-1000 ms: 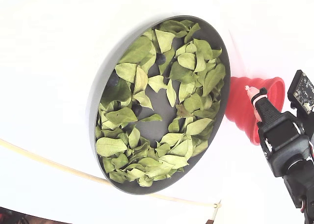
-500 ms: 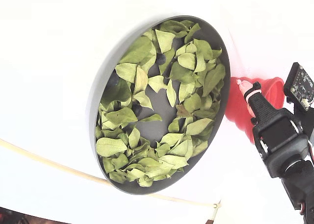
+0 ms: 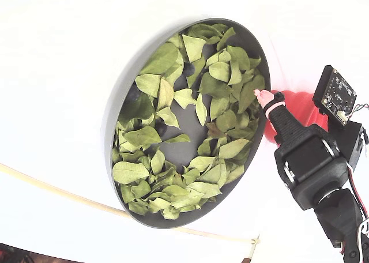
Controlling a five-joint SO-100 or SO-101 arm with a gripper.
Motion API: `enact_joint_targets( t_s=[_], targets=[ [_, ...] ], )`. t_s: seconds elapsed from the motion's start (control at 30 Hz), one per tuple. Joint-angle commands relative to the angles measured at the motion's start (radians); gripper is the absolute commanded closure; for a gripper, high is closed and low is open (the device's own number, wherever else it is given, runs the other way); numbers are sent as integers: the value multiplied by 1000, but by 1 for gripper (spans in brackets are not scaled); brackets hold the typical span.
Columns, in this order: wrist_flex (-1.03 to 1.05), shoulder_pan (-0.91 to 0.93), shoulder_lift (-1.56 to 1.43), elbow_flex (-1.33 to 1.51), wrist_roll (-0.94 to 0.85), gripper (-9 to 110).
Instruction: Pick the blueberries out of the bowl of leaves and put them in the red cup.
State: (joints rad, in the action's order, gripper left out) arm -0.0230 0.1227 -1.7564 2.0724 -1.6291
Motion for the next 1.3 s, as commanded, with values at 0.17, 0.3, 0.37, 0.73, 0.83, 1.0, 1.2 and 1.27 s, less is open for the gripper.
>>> enact_joint_targets(
  t_s=[0.17,0.3,0.37,0.73,0.83,1.0,1.2,1.27],
  targets=[
    [-52,-34,-78,5,5,85],
    [-77,-48,-54,17,6,85],
    [-92,-54,-41,23,8,85],
    [-179,-77,66,43,5,85],
    [-195,-80,86,46,5,85],
    [-218,-89,112,54,5,85],
    [-253,-97,152,61,-2,85],
    [-262,-100,167,60,-3,85]
  ],
)
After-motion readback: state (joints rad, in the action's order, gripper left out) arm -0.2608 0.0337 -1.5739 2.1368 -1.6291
